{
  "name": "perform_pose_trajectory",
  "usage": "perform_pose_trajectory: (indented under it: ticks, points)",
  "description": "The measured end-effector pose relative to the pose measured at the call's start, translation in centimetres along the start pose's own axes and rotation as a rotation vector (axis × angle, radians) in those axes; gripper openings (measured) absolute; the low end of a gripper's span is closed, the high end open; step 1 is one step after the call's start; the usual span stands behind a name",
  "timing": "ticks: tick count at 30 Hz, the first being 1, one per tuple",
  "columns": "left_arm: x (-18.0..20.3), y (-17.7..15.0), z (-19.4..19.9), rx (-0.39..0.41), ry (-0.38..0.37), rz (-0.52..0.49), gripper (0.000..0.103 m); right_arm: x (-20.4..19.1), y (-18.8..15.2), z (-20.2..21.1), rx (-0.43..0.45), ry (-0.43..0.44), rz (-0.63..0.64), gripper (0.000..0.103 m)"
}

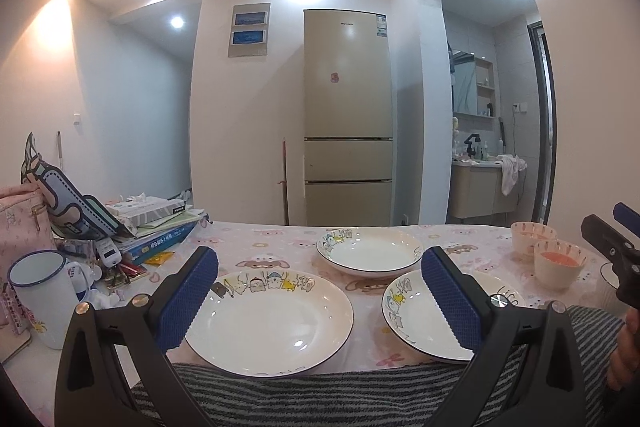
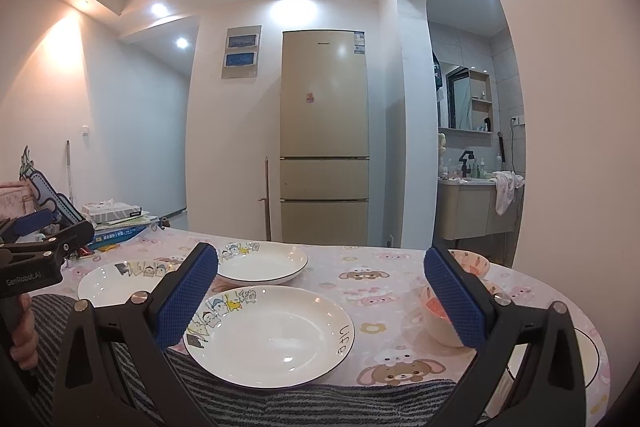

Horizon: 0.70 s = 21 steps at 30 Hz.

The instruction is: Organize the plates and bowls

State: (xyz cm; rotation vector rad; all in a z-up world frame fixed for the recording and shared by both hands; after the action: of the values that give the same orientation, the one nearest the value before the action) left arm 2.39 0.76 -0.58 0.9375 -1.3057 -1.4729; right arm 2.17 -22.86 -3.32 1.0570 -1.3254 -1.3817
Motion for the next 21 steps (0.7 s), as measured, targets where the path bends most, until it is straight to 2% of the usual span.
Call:
perform_pose_trajectory:
  ticks: [9, 11, 14, 17, 21]
  points:
    - [-0.8, -0.3, -0.2, -0.008, -0.019, 0.03, 0.103, 0.0, -0.2, -0.1, -0.011, 0.015, 0.0, 0.103]
    - [-0.6, -0.3, -0.1, -0.007, -0.05, 0.025, 0.103, -0.1, -0.1, 0.1, -0.008, 0.011, -0.001, 0.103]
    - [-0.4, -0.3, -0.6, -0.047, -0.188, 0.026, 0.103, 0.1, 0.0, 0.3, -0.004, 0.001, -0.012, 0.103]
    - [0.0, -0.4, -1.0, -0.074, -0.19, 0.01, 0.103, 0.0, 0.1, 0.4, 0.001, -0.013, -0.009, 0.103]
    - [-0.1, -0.3, -0.4, -0.042, -0.193, 0.015, 0.103, -0.1, 0.2, 1.2, 0.04, -0.008, -0.01, 0.103]
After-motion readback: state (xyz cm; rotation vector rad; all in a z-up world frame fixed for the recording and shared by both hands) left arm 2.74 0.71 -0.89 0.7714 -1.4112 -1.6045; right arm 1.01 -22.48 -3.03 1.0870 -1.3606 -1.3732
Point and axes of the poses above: each gripper's, at about its wrist camera, not at the fingertips, and z roughly against the way its jaws point, x to its right, y to its top, the point moved 1 cm from there along -z, roughly the way its jaws point, and after that the axes turned 11 degrees about -y, right-handed, at the moved point
